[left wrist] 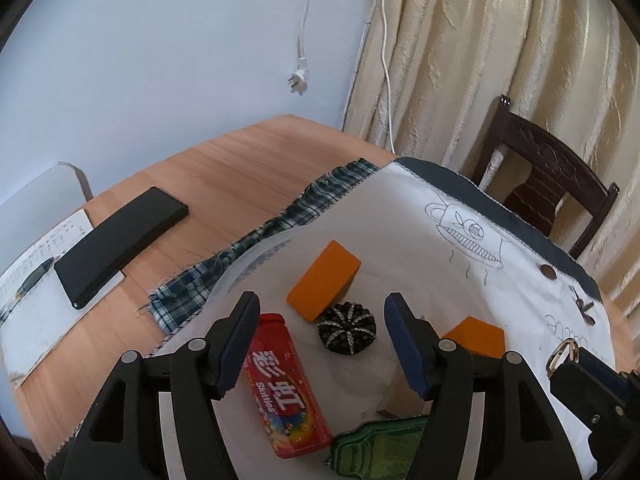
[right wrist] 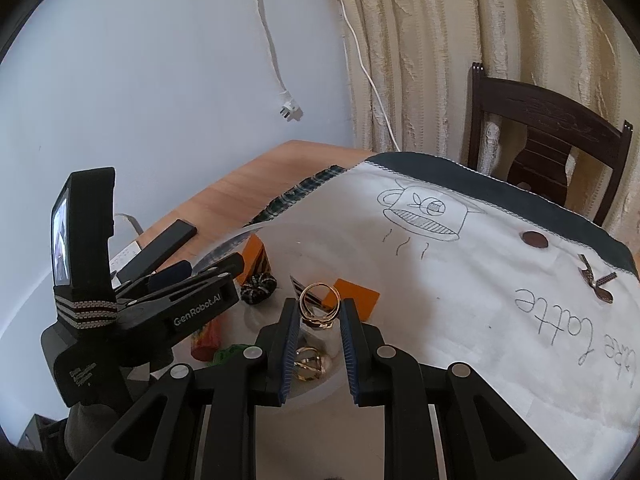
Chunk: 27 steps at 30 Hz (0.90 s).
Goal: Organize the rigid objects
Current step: 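Lower the gold ring into the bowl and open the right tool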
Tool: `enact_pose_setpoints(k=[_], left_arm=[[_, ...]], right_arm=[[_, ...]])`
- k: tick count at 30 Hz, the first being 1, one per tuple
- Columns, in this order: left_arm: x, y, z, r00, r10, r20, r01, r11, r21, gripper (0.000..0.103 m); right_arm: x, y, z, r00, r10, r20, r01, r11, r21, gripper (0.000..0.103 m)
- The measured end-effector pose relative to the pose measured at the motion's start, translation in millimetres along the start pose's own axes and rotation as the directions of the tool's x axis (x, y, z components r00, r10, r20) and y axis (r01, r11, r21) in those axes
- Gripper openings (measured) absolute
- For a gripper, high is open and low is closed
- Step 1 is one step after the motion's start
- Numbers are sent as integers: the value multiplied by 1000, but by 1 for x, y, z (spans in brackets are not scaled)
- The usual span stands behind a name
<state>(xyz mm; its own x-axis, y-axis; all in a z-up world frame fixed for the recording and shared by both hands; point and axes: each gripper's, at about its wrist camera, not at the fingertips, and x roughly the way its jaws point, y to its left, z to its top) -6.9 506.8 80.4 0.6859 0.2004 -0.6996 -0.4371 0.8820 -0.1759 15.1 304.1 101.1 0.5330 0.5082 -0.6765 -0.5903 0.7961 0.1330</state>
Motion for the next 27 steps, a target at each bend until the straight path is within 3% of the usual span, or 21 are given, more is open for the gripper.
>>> enact_pose_setpoints(k=[14, 15, 17, 18, 19, 27], left_arm=[[-7, 10, 1, 997, 54, 54, -52, 998, -38, 66], [-7, 11, 1, 997, 56, 55, -54, 998, -39, 66], [-6, 11, 1, 997, 57, 52, -55, 998, -43, 66], [-6, 12, 1, 997, 59, 51, -56, 997, -43, 66], [-5, 12, 1, 997, 59, 49, -57, 997, -44, 66], [-4, 11, 1, 997, 63, 45, -61, 997, -43, 66]], right_arm=[[15, 12, 9, 999, 46, 0, -46, 999, -17, 23], [18, 12, 10, 999, 52, -1, -52, 999, -14, 28], [20, 11, 10, 998, 60, 2, -60, 998, -6, 50], [20, 10, 10, 998, 65, 9, -65, 998, 0, 68], [19, 9, 9, 998, 63, 19, -63, 998, 4, 78], [21, -2, 2, 1000, 31, -1, -31, 999, 16, 91]])
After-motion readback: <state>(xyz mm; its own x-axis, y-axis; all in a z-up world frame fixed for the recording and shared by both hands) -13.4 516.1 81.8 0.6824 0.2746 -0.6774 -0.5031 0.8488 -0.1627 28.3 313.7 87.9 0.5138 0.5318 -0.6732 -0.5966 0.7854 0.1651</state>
